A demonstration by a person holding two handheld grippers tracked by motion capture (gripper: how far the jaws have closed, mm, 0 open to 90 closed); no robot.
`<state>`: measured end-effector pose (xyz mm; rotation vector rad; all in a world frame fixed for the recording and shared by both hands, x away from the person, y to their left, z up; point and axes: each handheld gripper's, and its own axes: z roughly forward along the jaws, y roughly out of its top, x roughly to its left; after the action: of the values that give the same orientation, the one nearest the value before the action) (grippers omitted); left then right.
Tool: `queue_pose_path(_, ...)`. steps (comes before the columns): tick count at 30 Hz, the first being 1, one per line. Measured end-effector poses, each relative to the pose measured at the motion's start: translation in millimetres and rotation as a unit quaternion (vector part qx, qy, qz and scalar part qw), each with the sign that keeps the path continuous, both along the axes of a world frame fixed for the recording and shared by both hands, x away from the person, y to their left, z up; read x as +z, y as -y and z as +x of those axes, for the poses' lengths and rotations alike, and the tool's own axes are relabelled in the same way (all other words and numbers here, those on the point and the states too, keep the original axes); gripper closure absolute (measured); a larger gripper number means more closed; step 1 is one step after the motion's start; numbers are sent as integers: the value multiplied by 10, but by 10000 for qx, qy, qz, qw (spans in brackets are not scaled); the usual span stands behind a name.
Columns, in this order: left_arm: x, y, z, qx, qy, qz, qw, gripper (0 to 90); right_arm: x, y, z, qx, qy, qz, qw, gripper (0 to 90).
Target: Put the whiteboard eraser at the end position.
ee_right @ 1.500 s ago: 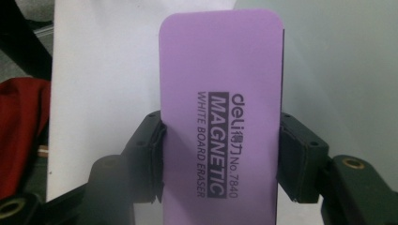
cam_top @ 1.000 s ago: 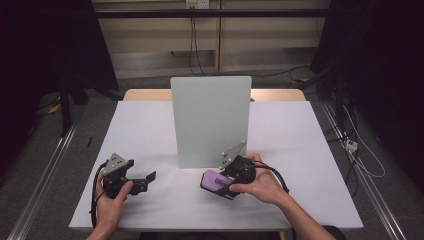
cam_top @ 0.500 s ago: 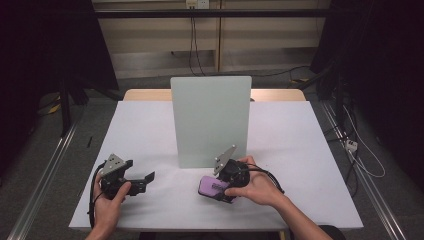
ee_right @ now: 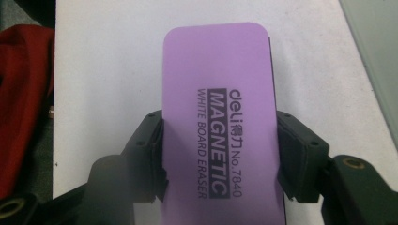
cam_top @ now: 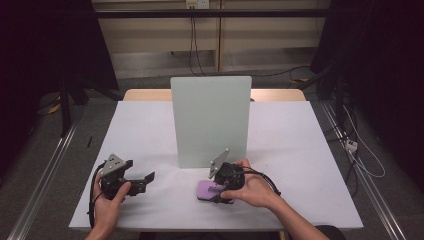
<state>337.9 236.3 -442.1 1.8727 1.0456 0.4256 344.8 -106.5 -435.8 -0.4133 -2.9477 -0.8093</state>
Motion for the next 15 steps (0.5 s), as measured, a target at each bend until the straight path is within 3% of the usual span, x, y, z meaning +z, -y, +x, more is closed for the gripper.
queue_pose_path(11, 0, 45, 34, -60, -6, 18, 10000, 54, -37, 39, -19, -100, 6, 161, 9998, 393)
queue_pose_path(15, -1, 50, 49, -88, -9, 24, 10000, 54, -47, 49, -18, -146, -2, 211, 9997, 337)
